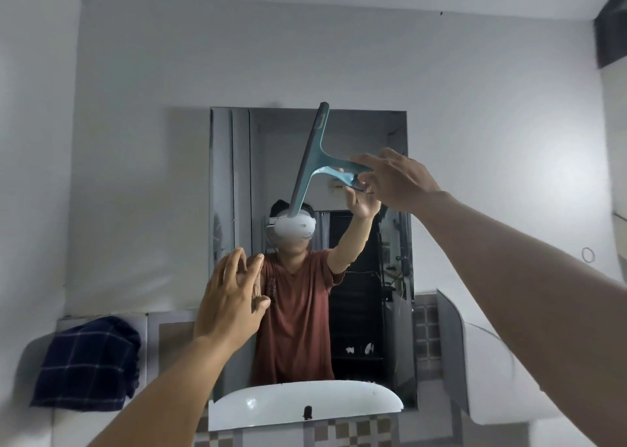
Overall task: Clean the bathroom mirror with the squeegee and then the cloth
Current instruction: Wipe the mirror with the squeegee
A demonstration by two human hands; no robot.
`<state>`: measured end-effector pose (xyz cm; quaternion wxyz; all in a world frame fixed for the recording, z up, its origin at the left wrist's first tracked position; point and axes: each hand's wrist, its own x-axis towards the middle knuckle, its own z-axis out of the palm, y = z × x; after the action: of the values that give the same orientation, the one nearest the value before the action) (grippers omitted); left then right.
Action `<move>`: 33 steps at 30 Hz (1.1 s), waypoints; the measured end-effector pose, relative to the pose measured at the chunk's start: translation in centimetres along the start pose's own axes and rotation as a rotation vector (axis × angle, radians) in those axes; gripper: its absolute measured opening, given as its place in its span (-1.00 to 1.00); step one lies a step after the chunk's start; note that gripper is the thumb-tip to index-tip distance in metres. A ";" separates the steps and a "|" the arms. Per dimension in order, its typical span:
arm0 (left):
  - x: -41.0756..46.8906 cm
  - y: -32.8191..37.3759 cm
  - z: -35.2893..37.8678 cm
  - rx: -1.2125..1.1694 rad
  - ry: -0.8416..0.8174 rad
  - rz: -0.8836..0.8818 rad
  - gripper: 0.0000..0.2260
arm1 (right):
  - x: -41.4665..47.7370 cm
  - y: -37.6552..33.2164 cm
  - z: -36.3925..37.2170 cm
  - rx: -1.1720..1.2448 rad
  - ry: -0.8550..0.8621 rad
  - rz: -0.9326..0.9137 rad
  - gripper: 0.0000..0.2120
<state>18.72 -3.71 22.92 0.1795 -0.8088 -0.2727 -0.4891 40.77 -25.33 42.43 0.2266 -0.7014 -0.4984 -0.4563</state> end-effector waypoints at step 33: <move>0.1 -0.4 0.2 -0.030 -0.028 -0.002 -0.20 | -3.7 3.9 -1.4 0.037 0.009 0.248 -0.64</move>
<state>18.69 -3.26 22.89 0.1628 -0.8179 -0.2688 -0.4820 43.39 -29.83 40.41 0.2965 -0.7514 -0.4149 -0.4188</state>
